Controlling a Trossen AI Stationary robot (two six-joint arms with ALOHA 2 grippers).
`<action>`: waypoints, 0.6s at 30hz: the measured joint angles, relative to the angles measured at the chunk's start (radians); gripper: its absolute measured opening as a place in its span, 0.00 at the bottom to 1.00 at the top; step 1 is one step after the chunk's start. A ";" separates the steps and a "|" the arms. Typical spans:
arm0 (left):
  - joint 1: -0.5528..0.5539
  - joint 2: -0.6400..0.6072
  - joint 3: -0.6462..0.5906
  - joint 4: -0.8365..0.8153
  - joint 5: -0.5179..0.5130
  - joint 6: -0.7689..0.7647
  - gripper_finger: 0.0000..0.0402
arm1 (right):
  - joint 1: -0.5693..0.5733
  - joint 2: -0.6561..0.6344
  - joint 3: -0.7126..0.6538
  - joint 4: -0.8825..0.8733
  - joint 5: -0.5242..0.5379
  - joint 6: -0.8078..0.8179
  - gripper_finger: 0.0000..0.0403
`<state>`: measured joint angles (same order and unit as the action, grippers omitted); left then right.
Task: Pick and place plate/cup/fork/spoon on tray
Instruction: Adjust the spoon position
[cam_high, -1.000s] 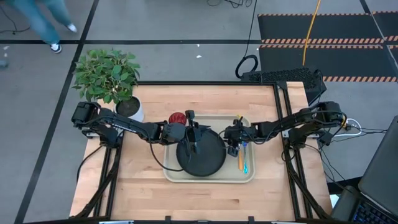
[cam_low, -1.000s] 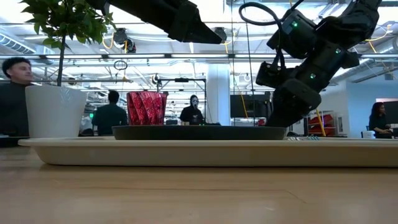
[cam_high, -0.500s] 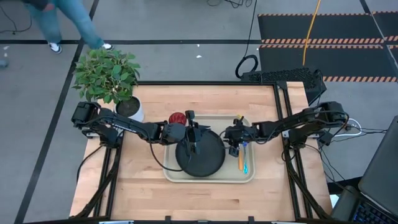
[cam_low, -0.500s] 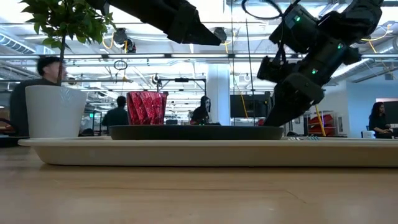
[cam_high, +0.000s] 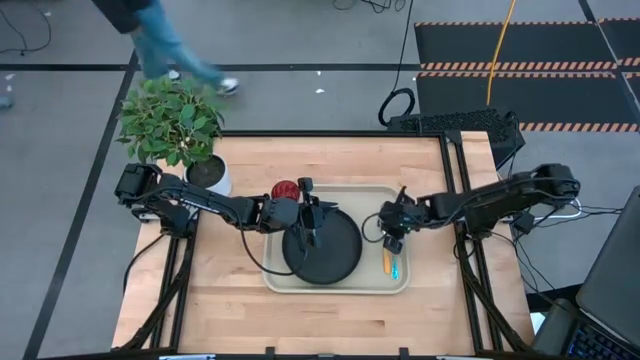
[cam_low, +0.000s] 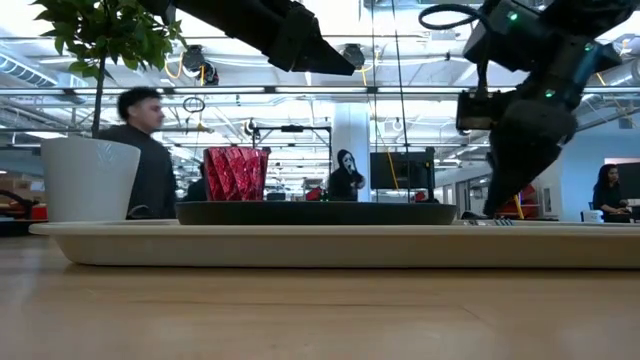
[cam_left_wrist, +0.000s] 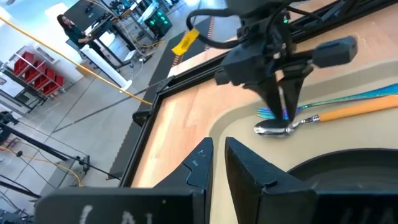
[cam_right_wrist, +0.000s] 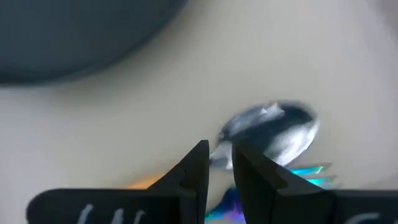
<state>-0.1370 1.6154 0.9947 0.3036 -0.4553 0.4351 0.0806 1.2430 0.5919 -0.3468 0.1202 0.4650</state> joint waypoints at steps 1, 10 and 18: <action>0.000 0.000 0.000 -0.001 0.000 0.000 0.12 | 0.013 -0.003 0.000 -0.009 -0.012 0.020 0.16; 0.000 0.000 0.000 -0.001 0.000 -0.001 0.12 | 0.106 -0.003 0.000 -0.019 -0.019 0.098 0.16; 0.000 0.000 0.000 -0.001 0.000 -0.004 0.12 | 0.176 -0.003 0.000 -0.017 -0.018 0.091 0.16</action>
<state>-0.1368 1.6154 0.9947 0.3027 -0.4549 0.4313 0.2570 1.2396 0.5922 -0.3633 0.1024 0.5556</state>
